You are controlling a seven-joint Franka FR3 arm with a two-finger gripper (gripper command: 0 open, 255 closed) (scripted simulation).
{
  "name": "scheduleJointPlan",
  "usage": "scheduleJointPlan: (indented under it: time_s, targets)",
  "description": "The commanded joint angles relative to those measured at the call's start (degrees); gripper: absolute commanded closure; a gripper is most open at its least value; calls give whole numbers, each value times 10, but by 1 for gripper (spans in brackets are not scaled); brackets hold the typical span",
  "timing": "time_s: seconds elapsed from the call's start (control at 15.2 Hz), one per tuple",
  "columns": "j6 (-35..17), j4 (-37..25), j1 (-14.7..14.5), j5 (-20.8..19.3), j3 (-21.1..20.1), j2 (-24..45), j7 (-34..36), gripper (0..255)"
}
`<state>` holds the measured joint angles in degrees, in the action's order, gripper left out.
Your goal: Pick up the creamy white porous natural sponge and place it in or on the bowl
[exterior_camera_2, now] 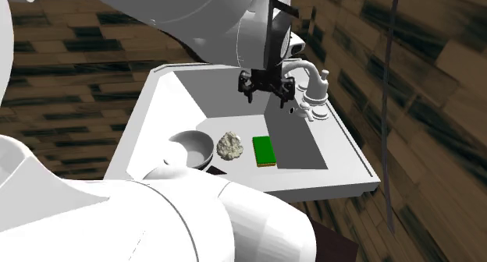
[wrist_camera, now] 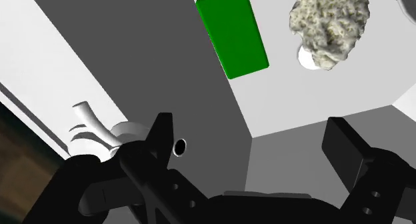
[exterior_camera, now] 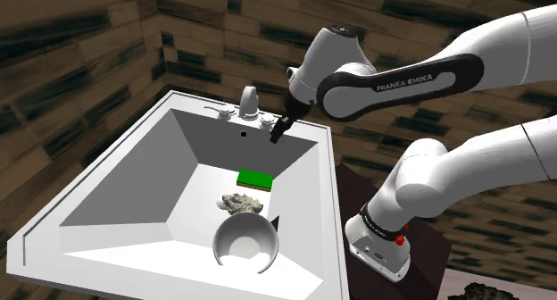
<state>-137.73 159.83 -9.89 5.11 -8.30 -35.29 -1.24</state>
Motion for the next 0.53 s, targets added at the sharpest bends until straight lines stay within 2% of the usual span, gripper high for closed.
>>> scheduleJointPlan:
  time_s: [0.0, 0.46]
  targets:
    - [-53, 12, -10, 11, -11, 37, 9, 0]
    - [-233, 20, -37, 34, -54, 196, 40, 0]
